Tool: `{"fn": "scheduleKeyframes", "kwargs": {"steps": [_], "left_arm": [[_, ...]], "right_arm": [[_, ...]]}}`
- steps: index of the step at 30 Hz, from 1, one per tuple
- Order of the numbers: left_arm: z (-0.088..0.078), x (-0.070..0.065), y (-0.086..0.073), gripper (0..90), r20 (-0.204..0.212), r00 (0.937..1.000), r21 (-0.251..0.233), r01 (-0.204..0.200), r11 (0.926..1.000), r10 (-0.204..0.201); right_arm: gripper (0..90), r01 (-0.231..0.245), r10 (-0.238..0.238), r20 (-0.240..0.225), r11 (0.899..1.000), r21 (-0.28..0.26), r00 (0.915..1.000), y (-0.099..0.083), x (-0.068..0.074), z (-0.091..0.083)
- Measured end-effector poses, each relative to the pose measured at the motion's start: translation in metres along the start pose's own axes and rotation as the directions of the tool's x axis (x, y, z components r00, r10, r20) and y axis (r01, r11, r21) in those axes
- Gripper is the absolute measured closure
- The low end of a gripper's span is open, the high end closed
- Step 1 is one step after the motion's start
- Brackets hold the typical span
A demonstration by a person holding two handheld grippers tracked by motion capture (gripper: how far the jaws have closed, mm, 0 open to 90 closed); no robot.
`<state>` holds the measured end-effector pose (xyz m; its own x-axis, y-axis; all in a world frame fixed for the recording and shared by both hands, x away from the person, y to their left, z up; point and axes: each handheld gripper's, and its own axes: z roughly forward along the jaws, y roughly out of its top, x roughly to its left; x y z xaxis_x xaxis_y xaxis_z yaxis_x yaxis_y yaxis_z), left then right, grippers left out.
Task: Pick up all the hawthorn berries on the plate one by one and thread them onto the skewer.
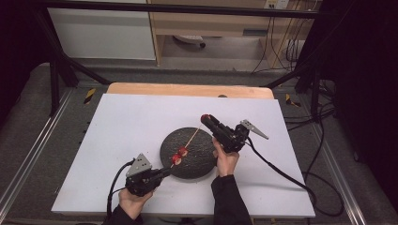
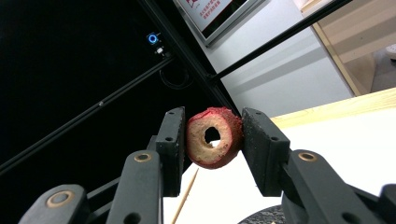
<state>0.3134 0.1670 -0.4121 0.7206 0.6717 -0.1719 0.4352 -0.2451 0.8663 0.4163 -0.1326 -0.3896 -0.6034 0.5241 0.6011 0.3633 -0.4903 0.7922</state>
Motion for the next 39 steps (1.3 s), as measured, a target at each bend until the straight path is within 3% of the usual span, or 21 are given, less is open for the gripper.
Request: {"fn": "scheduleKeyframes", "kwargs": {"steps": [13,26,39], "left_arm": [[0.002,-0.002,0.001,88.1,-0.004,0.9998,-0.007,0.017,0.9998,-0.017],[0.008,-0.011,0.005,88.2,-0.016,0.9964,-0.021,0.083,0.9963,-0.084],[0.014,-0.013,0.01,88.3,-0.018,0.9954,-0.037,0.094,0.9949,-0.095]], "right_arm": [[61.5,-0.005,0.005,-0.009,1.0,0.005,0.9999,-0.004,0.001,0.0],[61.5,-0.013,0.013,-0.008,1.0,0.006,0.9999,-0.011,0.001,0.001],[61.8,-0.035,0.035,-0.016,0.999,0.024,0.9993,-0.015,0.002,0.001]]}}
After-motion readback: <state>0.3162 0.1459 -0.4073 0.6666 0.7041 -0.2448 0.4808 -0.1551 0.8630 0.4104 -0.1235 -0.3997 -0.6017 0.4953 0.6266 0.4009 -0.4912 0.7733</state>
